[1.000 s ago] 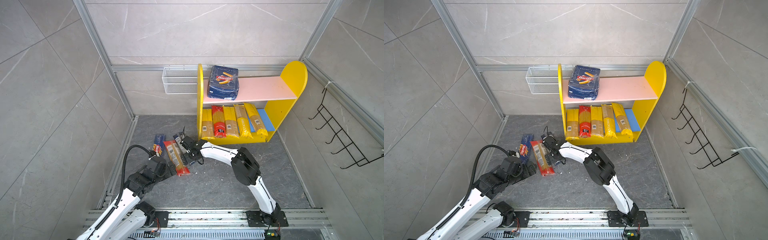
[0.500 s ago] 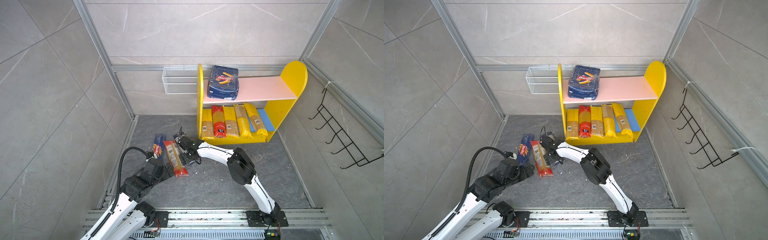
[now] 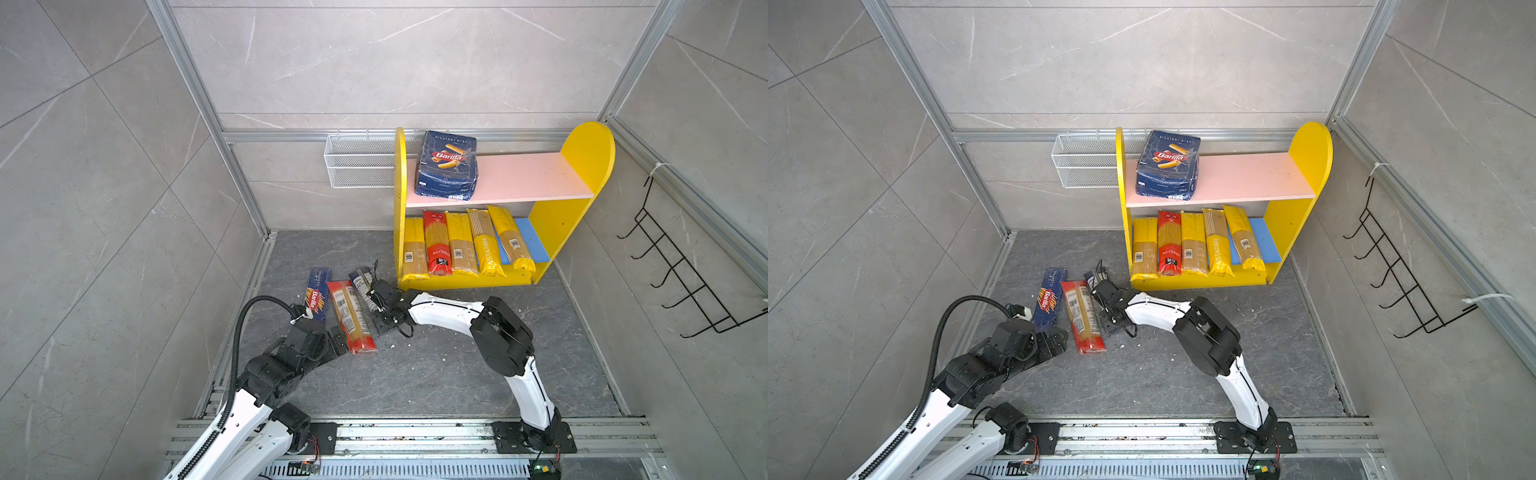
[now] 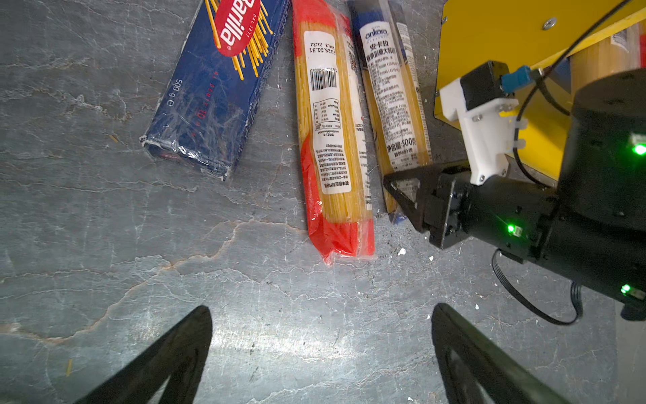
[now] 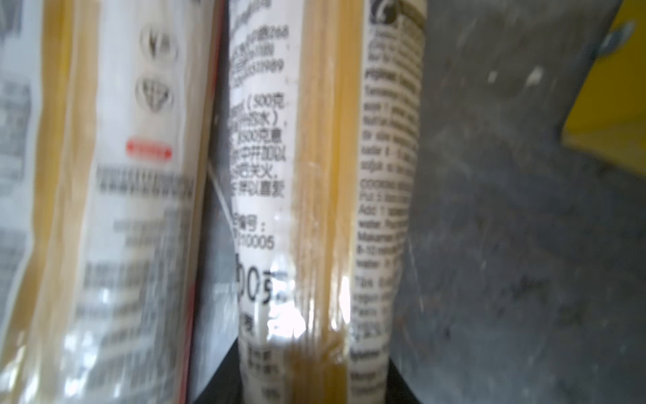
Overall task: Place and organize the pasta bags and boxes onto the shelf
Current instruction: 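Reach the right gripper to the white-labelled spaghetti bag beside the left gripper, then close the right gripper on the white-labelled bag and drag it out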
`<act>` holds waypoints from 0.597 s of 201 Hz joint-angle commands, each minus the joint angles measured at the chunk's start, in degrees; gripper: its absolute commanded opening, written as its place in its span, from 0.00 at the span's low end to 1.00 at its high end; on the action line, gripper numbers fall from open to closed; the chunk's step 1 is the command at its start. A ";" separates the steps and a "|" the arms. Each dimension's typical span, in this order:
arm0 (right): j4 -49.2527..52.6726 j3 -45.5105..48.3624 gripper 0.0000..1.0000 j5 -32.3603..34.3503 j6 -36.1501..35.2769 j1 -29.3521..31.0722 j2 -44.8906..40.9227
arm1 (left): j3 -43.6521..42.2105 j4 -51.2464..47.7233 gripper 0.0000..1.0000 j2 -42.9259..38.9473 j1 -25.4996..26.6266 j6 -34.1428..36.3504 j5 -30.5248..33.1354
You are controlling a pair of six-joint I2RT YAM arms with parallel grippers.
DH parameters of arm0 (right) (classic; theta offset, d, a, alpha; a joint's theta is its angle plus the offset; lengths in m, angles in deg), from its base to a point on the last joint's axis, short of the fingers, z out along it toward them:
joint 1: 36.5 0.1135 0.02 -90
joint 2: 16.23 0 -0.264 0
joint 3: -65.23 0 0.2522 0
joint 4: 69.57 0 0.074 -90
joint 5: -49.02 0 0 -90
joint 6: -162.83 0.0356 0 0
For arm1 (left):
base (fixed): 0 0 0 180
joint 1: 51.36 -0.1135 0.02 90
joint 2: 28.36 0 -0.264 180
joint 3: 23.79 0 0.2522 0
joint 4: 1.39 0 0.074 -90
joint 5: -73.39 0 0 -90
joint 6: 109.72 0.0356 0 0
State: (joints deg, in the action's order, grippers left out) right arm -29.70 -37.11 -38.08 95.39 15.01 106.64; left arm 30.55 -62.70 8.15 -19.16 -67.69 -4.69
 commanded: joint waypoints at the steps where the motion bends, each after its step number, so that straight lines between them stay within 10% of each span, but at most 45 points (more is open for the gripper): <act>1: 2.48 6.59 0.24 -12.10 3.57 -0.17 -3.22 | 0.55 -2.03 1.00 -2.43 -0.22 0.16 0.81; 58: -14.96 20.43 0.19 -32.80 13.91 -4.86 -14.38 | 2.51 -5.46 1.00 -5.18 -0.30 0.44 1.88; 120: -20.04 29.62 0.18 -38.02 17.55 -7.42 -25.74 | 5.19 -6.33 1.00 -4.19 -0.22 1.09 2.80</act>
State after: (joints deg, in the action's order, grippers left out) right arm -45.52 -10.16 -69.97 109.73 8.23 87.19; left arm 32.96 -68.15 3.47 -19.16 -67.69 -3.20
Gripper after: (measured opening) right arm 0.402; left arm 0.997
